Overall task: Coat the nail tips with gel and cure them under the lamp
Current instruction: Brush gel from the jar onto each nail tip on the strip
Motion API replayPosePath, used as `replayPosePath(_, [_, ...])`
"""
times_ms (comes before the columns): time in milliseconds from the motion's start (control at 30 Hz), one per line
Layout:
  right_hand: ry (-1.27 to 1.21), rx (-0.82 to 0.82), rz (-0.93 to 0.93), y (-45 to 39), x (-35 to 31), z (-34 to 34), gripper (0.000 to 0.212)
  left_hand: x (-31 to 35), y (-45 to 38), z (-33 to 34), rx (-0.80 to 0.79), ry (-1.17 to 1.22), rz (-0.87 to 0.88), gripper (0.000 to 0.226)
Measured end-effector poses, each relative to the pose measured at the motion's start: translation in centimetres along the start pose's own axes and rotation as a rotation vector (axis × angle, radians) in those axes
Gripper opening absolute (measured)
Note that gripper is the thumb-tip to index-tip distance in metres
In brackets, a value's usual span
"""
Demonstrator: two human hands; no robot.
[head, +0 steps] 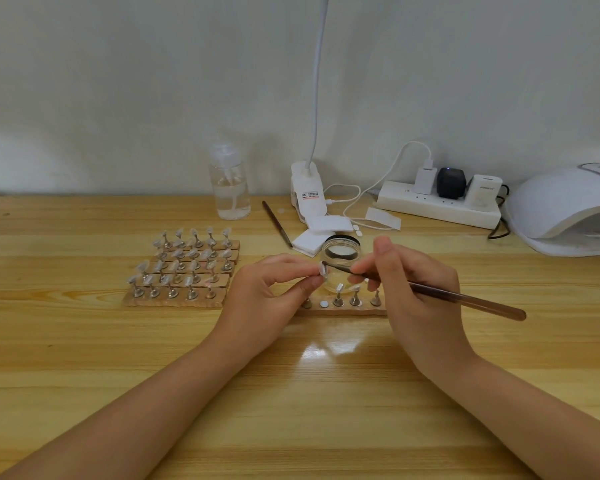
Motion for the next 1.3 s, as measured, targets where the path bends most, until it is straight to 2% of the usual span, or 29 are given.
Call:
replayPosePath(167, [-0.033,-0.017,-0.005,0.2,-0.2,0.1,0.031,-0.2,-0.1,-0.1,0.008,0.010,-0.013,0.026])
replayPosePath(333, [-0.107,-0.026,0.016,0.5,0.0,0.2,0.035,-0.2,-0.1,-0.1,0.012,0.019,-0.002,0.026])
replayPosePath(533, [-0.111,0.031,-0.050,0.5,-0.3,-0.8,0.039,0.2,0.0,-0.4,0.044,0.033,0.007,0.015])
replayPosePath(633, [-0.074,0.073,-0.059,0.5,-0.3,-1.2,0.038,0.1,0.1,-0.5,0.063,0.071,-0.026,0.010])
replayPosePath(767, [0.016,0.045,-0.105,0.4,-0.5,-0.8,0.036,0.2,0.1,-0.4,0.044,0.080,-0.009,0.008])
replayPosePath(1300, [0.201,-0.058,-0.207,0.6,-1.2,0.2,0.037,0.3,0.1,-0.7,0.060,-0.011,-0.007,0.025])
Point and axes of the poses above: each hand's wrist, its own y-axis away from the middle knuckle, its own z-axis out of the palm, x = y × z, the point moved 7 cm from there along -y, towards the middle knuckle, and after that the axes turned 8 degrees about -x, right-handed, at the moved point
